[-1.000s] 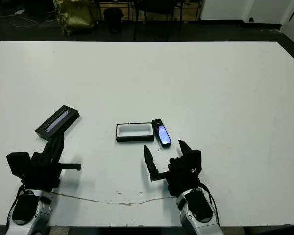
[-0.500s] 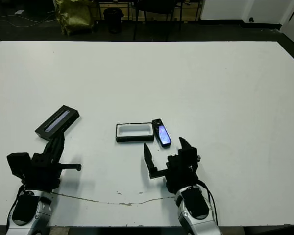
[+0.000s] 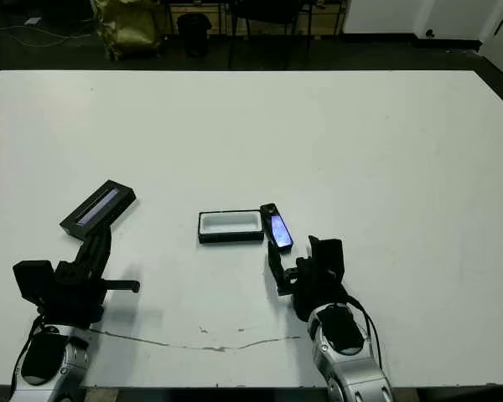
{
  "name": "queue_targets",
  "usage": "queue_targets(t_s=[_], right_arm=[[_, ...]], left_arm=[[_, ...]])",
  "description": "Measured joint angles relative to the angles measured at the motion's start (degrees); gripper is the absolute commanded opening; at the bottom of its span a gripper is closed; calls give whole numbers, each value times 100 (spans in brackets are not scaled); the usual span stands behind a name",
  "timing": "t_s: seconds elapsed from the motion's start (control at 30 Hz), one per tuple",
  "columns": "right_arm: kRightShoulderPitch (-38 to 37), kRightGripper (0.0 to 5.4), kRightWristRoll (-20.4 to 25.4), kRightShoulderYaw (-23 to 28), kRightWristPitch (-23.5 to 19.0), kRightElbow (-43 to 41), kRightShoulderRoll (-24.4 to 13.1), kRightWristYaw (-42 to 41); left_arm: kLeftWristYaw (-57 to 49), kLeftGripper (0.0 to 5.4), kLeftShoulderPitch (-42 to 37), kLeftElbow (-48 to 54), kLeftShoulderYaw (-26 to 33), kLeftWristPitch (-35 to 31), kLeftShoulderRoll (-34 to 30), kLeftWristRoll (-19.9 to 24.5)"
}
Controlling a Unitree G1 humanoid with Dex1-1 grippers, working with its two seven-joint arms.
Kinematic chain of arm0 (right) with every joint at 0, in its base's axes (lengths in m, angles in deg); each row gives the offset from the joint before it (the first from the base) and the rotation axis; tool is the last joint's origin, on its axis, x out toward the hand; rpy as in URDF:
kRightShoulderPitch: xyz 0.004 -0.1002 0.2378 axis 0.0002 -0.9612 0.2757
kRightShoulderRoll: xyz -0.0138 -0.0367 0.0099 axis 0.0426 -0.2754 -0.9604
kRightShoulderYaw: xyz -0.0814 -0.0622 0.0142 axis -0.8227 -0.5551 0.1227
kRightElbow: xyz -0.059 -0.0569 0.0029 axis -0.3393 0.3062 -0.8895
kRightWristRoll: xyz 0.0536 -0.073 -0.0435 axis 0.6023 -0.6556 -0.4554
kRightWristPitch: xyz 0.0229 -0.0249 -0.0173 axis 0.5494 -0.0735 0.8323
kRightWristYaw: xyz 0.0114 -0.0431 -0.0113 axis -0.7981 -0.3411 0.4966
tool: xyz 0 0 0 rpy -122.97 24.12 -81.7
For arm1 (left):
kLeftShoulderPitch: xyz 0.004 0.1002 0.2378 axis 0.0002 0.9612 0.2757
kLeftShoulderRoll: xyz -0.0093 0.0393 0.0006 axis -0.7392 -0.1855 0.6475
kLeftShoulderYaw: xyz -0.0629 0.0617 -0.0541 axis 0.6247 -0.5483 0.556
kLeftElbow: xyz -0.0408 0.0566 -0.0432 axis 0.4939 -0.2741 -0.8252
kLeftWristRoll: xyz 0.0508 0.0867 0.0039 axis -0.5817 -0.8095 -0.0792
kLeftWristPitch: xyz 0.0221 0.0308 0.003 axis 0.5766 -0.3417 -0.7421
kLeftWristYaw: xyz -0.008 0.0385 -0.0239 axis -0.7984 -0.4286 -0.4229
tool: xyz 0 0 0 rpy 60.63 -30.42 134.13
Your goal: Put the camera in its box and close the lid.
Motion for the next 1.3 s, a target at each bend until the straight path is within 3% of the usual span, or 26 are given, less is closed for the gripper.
queue_targets(t_s=[0.17,0.23,0.43,0.73,0.87,1.07,1.3], right_arm=[[117,432,-10,26,-81,144,-31,-79],[186,423,-6,27,-101,204,-75,-154],[425,352,-45,-4,76,523,-209,-337],[839,153,-151,-86,95,981,-264,-469],[1004,75,-110,1,753,1542,-215,-615],[1157,64,-70,38,969,1834,-215,-747],[1238,64,-17,83,897,1866,-291,-980]], left_arm=[[0,0,-1,17,-8,-32,0,-2],[-9,0,-1,36,-14,-73,1,-2],[-41,0,-1,70,-17,-123,1,-1],[-40,0,-1,40,-28,-14,6,19],[-47,0,2,23,-37,23,8,0],[-79,0,26,27,-40,22,8,-47],[-42,0,25,6,-32,46,9,41]])
